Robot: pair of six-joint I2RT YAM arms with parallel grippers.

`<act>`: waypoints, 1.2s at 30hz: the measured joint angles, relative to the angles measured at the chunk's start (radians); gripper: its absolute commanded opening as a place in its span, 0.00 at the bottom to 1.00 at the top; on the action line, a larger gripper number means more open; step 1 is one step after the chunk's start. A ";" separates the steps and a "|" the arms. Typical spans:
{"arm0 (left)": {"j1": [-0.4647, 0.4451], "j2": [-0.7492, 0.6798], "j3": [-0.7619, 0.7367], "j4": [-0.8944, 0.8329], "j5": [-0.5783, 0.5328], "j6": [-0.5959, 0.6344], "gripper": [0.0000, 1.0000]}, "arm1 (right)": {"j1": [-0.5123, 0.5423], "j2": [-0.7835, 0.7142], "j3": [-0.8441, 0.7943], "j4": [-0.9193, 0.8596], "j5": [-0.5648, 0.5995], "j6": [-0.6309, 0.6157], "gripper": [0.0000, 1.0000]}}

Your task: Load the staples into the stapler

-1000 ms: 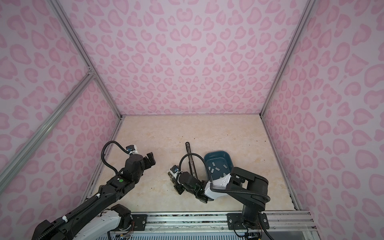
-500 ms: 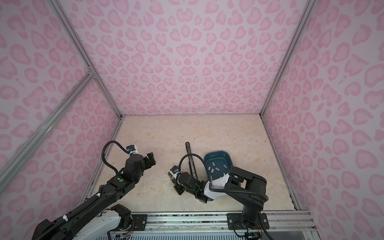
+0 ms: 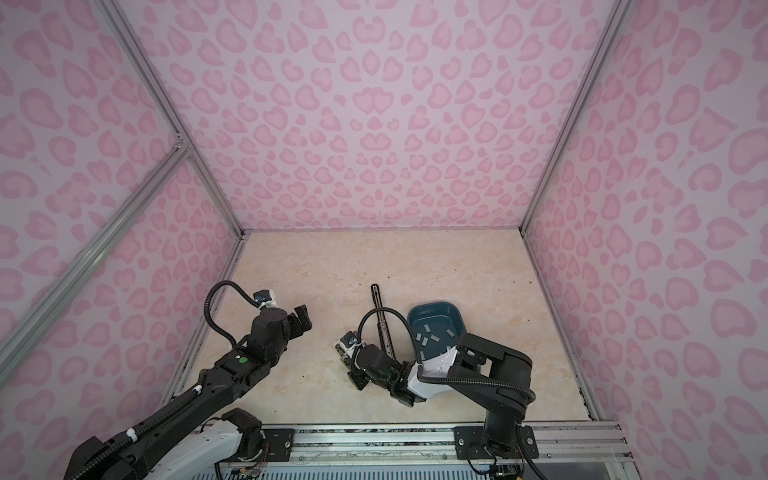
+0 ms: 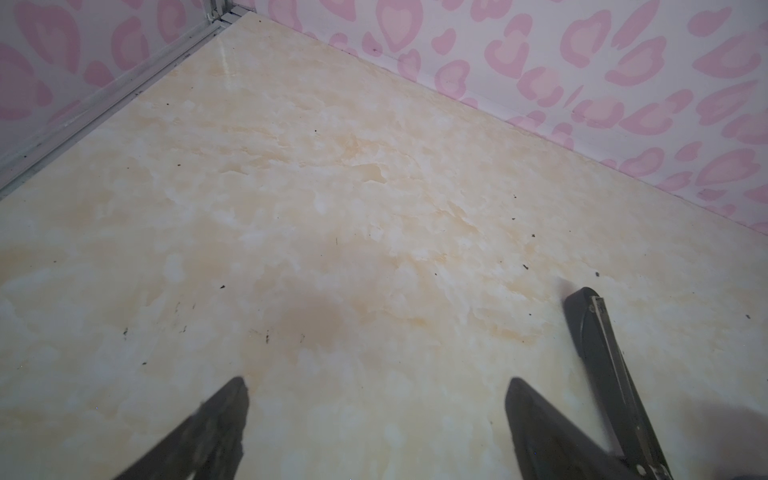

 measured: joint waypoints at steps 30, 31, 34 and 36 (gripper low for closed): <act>0.002 0.003 0.003 0.000 0.003 -0.004 0.97 | 0.024 -0.033 -0.068 0.014 0.016 0.028 0.16; 0.002 0.003 0.003 0.000 0.003 -0.004 0.97 | 0.025 -0.033 -0.068 0.014 0.016 0.028 0.18; 0.002 0.003 0.003 0.000 0.003 -0.008 0.97 | 0.026 -0.033 -0.068 0.013 0.018 0.032 0.25; 0.002 0.003 0.003 0.000 0.003 -0.008 0.97 | 0.026 -0.033 -0.068 0.013 0.019 0.032 0.28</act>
